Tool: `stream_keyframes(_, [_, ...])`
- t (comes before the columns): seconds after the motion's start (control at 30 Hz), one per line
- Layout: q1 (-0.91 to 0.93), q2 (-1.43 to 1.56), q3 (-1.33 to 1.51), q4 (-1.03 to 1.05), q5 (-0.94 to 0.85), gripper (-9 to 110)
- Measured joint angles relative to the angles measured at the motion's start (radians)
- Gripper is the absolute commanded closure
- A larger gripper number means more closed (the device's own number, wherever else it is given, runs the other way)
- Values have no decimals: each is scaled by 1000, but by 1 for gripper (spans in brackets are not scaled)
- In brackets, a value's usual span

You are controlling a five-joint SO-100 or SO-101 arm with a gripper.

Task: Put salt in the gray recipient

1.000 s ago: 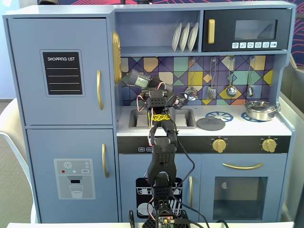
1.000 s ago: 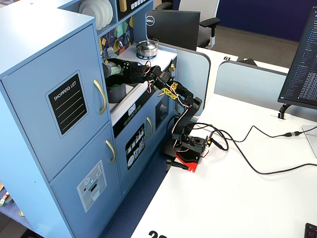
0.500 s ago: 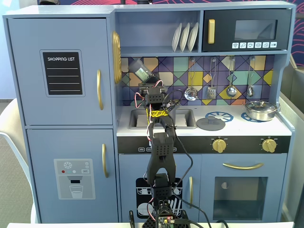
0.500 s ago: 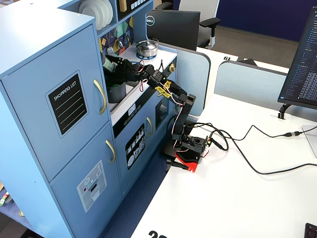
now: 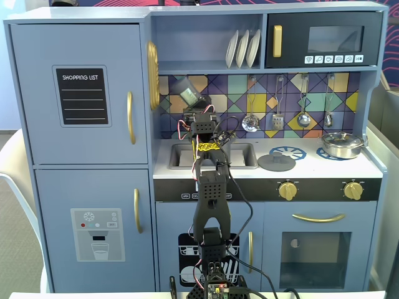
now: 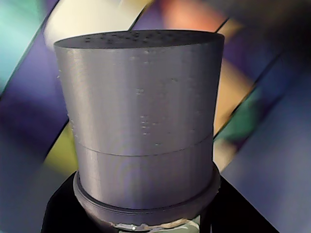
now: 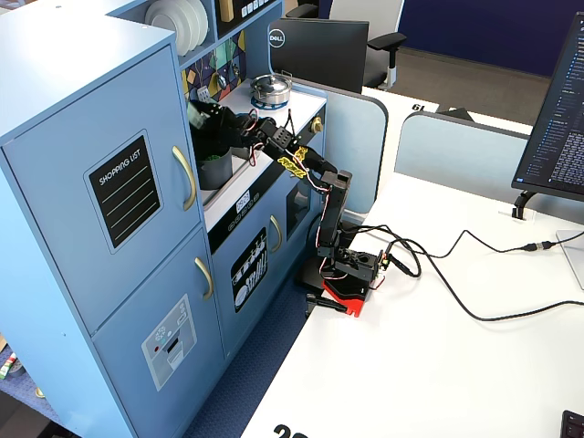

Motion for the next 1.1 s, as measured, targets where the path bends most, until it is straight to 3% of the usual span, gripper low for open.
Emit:
stream_keyframes(0.23, [-8,-69,-135,272,8,101])
stream_keyframes(0.47, [-40,32,130,-126,-64,101])
stream_keyframes(0.53, [-52,23,95,-110,-60,101])
stream_keyframes(0.7, [-44,-9,-12,173,-32,101])
stream_keyframes(0.77, [-35,15,58,138,-51,101])
stream_keyframes(0.93, [-44,54,212,-216,-135,101])
stream_keyframes(1.1, [-15,43,98,-87,-218,101])
